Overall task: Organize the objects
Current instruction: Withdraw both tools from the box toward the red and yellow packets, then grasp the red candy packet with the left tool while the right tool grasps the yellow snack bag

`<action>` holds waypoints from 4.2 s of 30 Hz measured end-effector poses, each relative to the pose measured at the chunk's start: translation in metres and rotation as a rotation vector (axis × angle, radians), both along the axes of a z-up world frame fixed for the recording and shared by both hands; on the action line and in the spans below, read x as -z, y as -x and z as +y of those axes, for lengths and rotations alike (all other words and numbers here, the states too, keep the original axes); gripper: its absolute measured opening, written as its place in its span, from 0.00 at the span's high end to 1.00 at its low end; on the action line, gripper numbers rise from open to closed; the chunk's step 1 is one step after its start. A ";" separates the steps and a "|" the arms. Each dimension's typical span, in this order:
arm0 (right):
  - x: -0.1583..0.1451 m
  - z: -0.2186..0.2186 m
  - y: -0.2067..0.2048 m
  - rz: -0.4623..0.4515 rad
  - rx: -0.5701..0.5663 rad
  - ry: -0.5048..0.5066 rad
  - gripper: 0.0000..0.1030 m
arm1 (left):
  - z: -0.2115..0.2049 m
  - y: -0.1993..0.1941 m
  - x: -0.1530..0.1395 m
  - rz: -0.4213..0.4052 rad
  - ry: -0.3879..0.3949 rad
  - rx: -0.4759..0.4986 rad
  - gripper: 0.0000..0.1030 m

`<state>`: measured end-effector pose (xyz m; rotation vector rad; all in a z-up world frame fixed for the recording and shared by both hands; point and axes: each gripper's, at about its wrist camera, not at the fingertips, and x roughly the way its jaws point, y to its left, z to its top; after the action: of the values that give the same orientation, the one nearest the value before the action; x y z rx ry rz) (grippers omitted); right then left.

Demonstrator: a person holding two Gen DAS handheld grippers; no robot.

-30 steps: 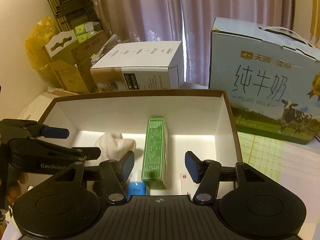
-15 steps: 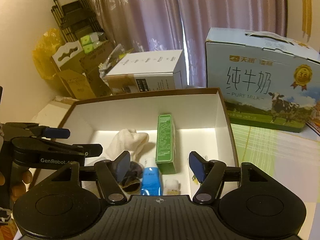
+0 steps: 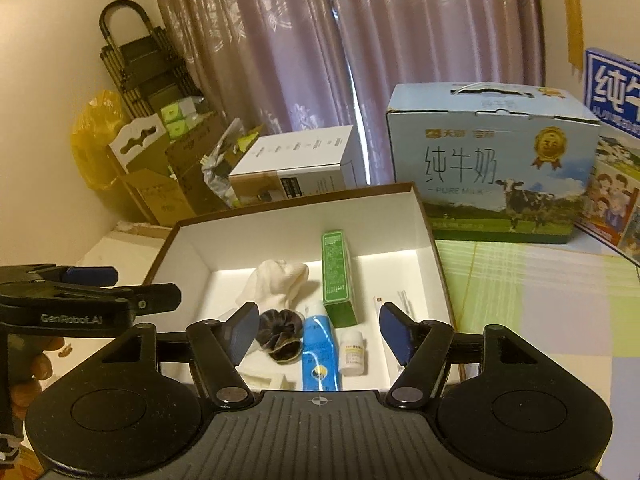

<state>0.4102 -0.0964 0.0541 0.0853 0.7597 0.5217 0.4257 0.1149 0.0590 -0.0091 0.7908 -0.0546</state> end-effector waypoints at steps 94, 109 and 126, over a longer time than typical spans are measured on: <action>0.108 -0.137 0.132 0.326 0.233 0.132 0.38 | -0.148 0.097 0.158 0.366 -0.051 0.220 0.61; 0.120 -0.099 0.096 0.221 0.081 0.166 0.37 | -0.088 0.089 0.159 0.332 -0.060 0.072 0.76; 0.155 -0.057 0.042 0.210 0.084 0.264 0.30 | -0.049 0.085 0.158 0.321 -0.093 -0.021 0.75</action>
<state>0.3685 -0.1538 -0.1013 -0.0740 1.0200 0.3318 0.3411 0.0664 -0.0993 0.0634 1.1130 0.0044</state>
